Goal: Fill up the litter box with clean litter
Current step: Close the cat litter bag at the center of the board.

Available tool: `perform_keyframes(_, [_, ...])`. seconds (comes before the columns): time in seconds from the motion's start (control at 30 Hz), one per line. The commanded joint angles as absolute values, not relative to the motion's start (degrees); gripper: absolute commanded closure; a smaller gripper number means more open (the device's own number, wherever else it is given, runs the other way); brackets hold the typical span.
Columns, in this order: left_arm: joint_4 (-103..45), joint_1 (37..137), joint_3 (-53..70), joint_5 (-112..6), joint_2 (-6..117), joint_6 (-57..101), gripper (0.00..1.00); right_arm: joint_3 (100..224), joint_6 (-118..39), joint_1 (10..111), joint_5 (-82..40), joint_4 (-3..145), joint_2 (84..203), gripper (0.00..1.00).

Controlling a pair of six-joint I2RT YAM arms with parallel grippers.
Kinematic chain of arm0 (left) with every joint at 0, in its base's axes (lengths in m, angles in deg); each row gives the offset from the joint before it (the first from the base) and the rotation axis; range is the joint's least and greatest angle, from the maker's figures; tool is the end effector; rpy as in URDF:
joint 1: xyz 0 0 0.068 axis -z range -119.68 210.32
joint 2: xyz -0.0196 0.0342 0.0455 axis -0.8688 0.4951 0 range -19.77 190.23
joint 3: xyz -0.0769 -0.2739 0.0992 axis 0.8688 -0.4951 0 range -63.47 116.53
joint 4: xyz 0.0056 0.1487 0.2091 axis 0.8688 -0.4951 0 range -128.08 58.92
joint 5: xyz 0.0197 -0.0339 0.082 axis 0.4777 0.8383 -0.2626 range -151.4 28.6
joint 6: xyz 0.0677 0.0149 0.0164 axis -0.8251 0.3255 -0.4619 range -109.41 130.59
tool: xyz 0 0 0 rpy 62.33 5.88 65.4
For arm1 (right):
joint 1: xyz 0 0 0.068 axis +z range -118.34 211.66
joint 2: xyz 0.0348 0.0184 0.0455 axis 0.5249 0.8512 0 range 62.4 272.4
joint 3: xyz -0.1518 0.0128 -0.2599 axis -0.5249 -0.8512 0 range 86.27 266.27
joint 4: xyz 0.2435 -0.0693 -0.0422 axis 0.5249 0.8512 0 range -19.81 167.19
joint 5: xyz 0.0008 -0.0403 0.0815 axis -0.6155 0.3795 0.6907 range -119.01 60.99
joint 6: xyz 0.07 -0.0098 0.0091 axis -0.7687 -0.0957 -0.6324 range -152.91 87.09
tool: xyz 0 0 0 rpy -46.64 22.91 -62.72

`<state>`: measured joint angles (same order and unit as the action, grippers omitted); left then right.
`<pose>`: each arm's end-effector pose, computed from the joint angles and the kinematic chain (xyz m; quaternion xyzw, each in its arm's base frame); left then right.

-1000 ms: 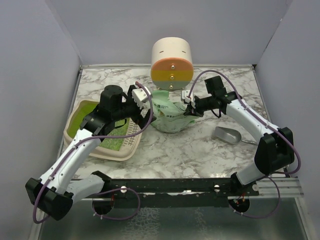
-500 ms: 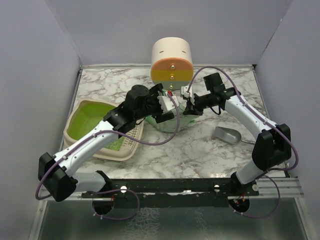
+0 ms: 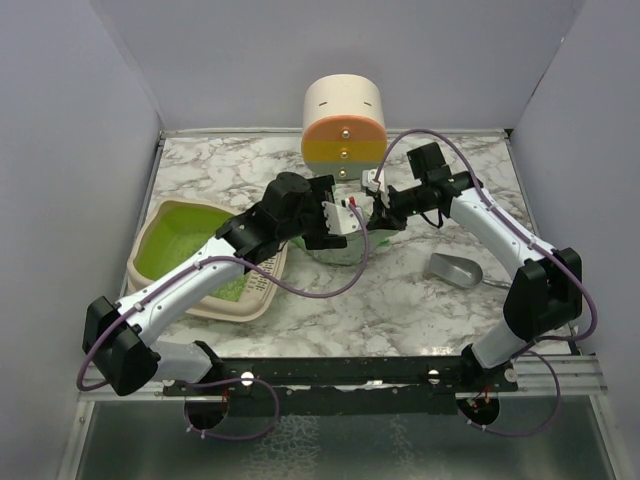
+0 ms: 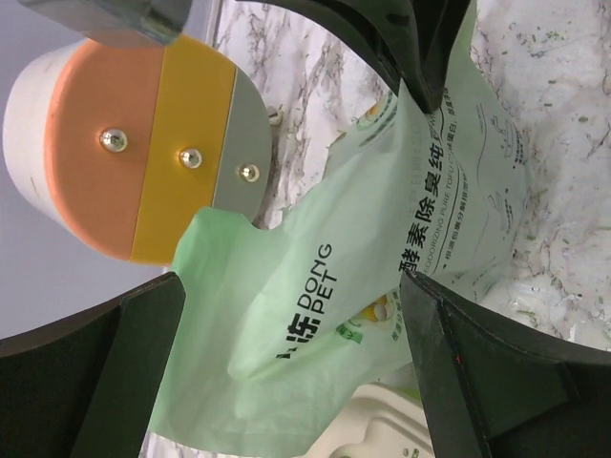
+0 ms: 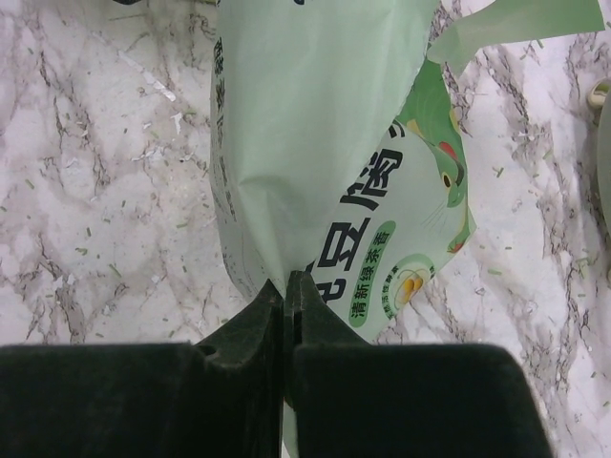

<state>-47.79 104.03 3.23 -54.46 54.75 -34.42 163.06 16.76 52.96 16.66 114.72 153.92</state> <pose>0.2175 -0.2177 0.3681 0.6104 0.5775 -0.0447 0.5403 0.2957 0.1604 0.3049 -0.5996 0.6639 0.3029 0.3285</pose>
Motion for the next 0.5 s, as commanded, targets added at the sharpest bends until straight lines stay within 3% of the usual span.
perform_keyframes(0.0, [-50.81,104.44,1.41,-52.43,53.51,-34.1,0.01,166.09,14.88,52.21,19.24,114.6,153.62,0.99])
perform_keyframes(0.47, [-45.75,101.15,0.59,-56.84,60.66,-37.14,0.01,164.19,18.02,49.19,22.02,115.59,153.33,0.99])
